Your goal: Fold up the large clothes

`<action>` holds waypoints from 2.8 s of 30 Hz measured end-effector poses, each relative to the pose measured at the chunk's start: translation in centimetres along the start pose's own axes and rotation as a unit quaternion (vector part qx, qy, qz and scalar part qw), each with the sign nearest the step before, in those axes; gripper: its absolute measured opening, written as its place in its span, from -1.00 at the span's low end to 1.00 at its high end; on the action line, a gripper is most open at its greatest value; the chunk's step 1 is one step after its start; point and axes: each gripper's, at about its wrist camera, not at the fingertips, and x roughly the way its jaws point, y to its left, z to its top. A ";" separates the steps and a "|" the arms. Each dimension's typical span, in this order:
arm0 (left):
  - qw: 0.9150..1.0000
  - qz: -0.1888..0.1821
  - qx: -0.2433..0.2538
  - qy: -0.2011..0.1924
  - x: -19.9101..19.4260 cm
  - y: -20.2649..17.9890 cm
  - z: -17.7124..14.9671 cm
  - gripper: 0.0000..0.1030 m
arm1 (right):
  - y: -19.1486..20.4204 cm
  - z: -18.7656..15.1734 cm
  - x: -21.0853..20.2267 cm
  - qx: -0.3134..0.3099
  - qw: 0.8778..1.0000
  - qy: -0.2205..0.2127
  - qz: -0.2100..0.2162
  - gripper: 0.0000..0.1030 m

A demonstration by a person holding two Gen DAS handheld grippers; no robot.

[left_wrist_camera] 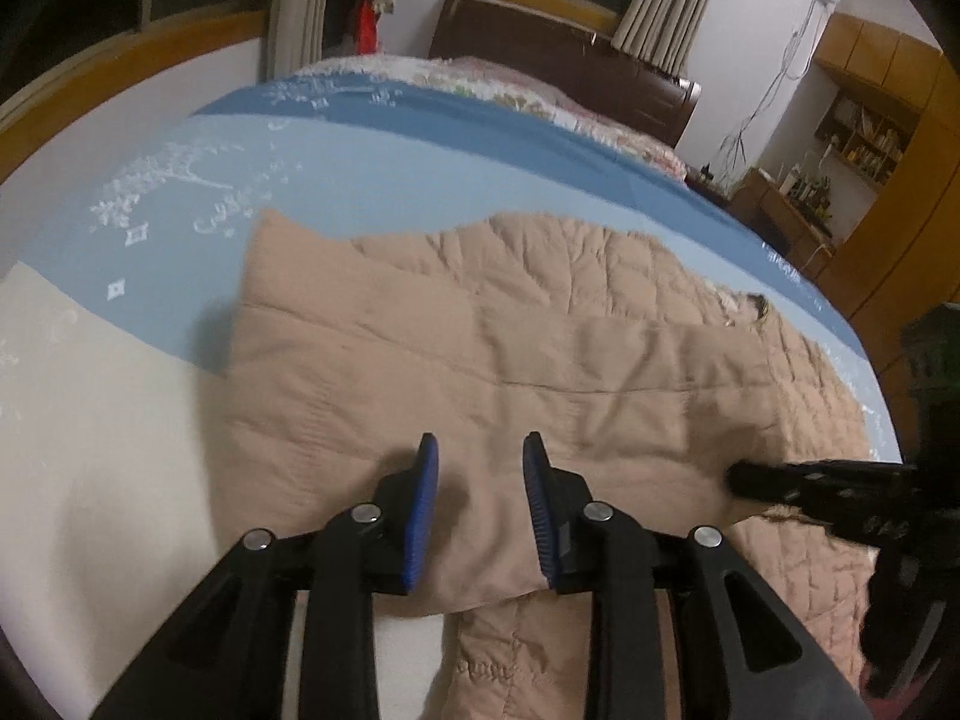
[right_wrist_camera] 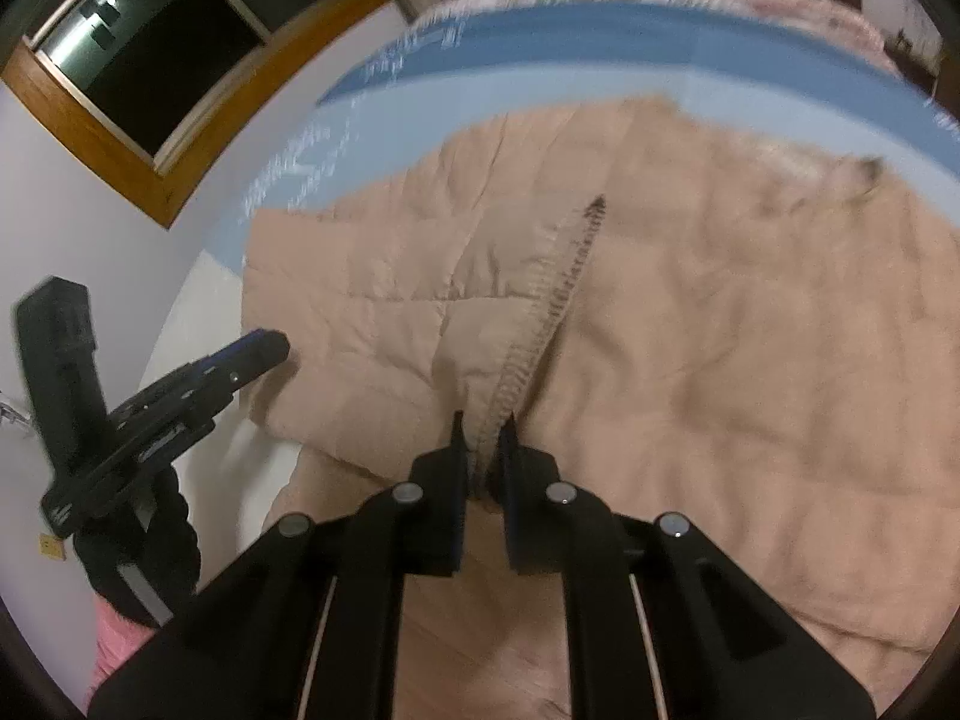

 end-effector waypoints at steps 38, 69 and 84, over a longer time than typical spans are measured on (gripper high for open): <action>0.993 -0.025 0.119 -0.003 4.1 -12.3 3.4 -0.41 | -16.5 -5.1 -10.7 0.129 0.977 -0.095 -0.140 -0.74; 0.984 -0.043 0.163 0.063 7.6 -15.5 -2.2 -0.36 | -15.7 -7.7 -4.8 0.102 0.988 -0.031 -0.112 -0.74; 0.988 -0.076 0.122 0.059 5.3 -13.6 -2.9 -0.23 | -14.9 -11.0 -7.5 0.086 0.987 -0.086 -0.102 -0.34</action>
